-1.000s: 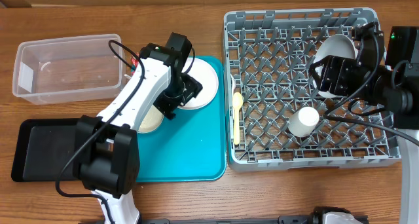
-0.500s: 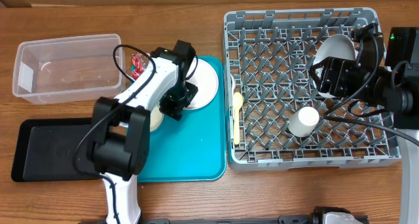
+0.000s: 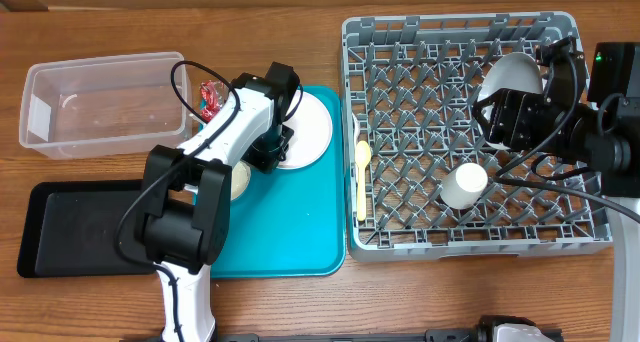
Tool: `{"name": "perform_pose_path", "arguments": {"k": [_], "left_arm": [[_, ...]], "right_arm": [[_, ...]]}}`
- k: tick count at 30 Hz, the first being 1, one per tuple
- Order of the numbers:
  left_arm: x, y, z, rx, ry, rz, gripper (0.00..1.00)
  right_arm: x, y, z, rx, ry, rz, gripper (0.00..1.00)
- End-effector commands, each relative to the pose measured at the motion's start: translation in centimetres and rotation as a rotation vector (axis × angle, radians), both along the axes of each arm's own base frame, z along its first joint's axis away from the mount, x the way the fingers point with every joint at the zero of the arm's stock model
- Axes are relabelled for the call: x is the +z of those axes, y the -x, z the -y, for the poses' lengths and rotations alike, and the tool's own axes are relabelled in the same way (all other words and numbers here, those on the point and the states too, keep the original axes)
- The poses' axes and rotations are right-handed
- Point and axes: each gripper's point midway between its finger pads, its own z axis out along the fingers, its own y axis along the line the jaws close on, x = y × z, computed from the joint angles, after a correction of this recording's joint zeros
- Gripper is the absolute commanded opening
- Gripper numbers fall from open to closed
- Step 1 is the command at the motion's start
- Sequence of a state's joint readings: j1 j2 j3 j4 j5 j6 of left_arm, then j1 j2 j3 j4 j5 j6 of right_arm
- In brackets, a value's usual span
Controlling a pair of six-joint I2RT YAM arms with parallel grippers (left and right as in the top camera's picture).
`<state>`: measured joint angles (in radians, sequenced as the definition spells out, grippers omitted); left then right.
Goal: Sort waste into correct bins and load items into the dishwasher rack
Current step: 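Reach the left gripper to the pink-white plate rim and grasp it, then lift the pink-white plate toward the right gripper and hand it over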
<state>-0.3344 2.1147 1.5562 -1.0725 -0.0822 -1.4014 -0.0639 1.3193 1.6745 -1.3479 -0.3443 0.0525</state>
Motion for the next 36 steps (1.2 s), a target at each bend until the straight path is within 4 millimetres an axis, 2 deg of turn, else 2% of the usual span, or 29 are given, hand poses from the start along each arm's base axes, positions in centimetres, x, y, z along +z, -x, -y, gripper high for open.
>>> {"name": "perform_pose_path", "arguments": {"k": [1, 5, 10, 16, 20, 27, 29, 34, 36], "left_arm": [[-0.2, 0.0, -0.6, -0.116, -0.057, -0.004, 0.04], [-0.1, 0.3, -0.5, -0.157, -0.052, -0.019, 0.04], [2.1, 0.5, -0.5, -0.172, -0.039, 0.005, 0.04], [7.4, 0.3, -0.5, -0.188, -0.009, 0.128, 0.04], [10.6, 1.2, -1.2, -0.197, -0.015, 0.173, 0.04], [15.7, 3.2, -2.5, -0.361, -0.047, 0.248, 0.04], [17.4, 3.3, -2.7, -0.446, -0.059, 0.291, 0.04], [22.4, 3.4, -2.4, -0.763, -0.111, 0.457, 0.04], [24.4, 3.7, -2.4, -0.837, -0.129, 0.522, 0.04]], "right_arm": [[0.5, 0.0, -0.1, 0.0, -0.001, 0.013, 0.71], [0.5, 0.0, 0.0, -0.001, 0.001, 0.013, 0.71], [0.5, 0.0, 0.0, -0.001, 0.001, 0.012, 0.71], [0.5, 0.0, 0.0, -0.001, 0.001, 0.012, 0.71], [0.5, 0.0, 0.0, -0.001, 0.001, 0.012, 0.71], [0.5, 0.0, -0.2, 0.004, -0.006, 0.012, 0.72], [0.7, 0.2, -0.9, 0.036, -0.036, 0.012, 0.72], [2.3, 1.7, -5.0, 0.281, -0.188, 0.064, 0.72], [2.6, 1.8, -5.7, 0.323, -0.207, 0.079, 0.72]]}}
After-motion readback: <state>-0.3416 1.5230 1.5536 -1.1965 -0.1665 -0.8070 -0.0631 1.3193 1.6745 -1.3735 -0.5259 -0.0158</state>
